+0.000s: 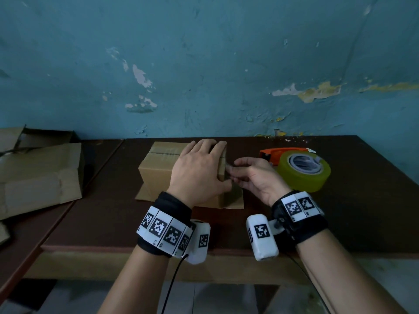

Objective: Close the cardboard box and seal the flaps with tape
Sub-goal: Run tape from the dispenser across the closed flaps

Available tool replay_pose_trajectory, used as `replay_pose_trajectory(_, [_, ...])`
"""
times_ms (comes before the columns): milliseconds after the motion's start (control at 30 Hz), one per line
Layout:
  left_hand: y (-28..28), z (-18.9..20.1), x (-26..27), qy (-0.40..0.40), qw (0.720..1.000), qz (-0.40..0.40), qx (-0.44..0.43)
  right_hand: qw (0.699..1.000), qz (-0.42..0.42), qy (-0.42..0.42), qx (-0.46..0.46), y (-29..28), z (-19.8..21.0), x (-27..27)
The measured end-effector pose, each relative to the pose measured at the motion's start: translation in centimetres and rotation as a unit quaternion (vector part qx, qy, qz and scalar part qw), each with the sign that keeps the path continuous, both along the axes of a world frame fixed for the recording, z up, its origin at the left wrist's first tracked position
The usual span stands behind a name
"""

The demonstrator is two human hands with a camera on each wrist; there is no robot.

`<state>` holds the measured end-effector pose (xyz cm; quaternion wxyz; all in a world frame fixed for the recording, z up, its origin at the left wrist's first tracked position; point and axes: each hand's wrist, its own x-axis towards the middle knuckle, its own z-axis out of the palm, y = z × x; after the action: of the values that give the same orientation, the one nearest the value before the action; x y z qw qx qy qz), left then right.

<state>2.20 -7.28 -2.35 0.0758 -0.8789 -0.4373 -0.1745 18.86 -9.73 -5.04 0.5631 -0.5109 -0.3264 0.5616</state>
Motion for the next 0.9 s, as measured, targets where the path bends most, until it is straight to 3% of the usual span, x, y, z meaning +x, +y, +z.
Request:
replay_pose_trajectory(600, [-0.2, 0.0, -0.1, -0.007, 1.0, 0.001, 0.001, 0.999, 0.05, 0.005, -0.014, 0.2, -0.4, -0.5])
replay_pose_trajectory(900, [0.2, -0.2, -0.1, -0.002, 1.0, 0.001, -0.004, 0.996, 0.069, -0.051, -0.015, 0.0, -1.3, -0.9])
